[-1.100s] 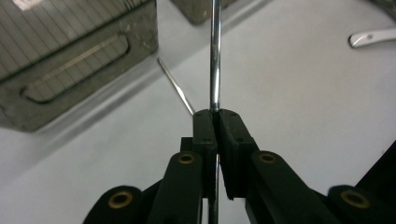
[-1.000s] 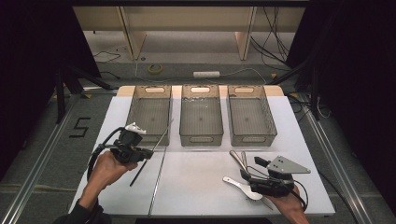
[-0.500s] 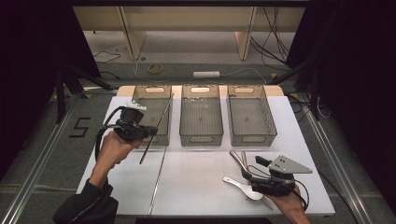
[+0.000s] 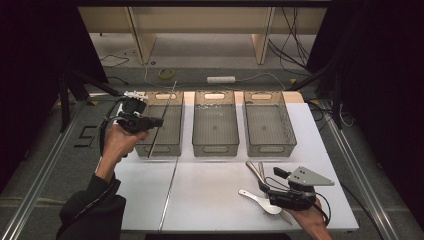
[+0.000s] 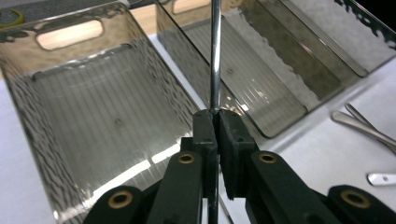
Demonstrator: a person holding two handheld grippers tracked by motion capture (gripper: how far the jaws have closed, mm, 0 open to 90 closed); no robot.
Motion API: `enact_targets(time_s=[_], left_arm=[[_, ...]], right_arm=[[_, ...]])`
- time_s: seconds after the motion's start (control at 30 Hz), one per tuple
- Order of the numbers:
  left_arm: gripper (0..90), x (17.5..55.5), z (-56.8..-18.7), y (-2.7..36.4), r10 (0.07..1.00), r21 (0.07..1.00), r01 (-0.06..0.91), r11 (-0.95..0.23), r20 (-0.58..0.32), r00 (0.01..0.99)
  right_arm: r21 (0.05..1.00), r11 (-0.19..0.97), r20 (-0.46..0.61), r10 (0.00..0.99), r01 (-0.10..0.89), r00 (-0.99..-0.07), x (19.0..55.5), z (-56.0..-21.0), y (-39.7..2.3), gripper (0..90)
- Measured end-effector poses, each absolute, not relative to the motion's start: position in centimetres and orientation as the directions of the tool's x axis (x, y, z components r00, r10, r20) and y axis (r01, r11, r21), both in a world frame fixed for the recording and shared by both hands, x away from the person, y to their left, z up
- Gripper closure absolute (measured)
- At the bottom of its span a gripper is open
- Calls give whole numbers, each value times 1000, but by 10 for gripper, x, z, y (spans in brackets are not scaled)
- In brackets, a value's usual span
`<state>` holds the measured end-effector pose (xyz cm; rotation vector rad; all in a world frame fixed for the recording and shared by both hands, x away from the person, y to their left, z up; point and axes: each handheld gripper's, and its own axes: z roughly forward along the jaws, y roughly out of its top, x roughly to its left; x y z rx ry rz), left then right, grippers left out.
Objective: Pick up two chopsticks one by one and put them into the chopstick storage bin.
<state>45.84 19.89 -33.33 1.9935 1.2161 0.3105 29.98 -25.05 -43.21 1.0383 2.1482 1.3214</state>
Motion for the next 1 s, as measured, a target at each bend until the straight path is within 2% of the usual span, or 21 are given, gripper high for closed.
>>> enact_targets(time_s=[0.37, 1.0], left_arm=[[854, 486, -325, 219, 883, 756, 627, -190, -148, 445], [853, 507, -354, 232, 915, 779, 619, -98, -174, 364]], right_arm=[[884, 270, 41, 768, 381, -639, 300, -433, -250, 300], [890, 252, 58, 764, 379, -643, 300, -433, -252, 300]])
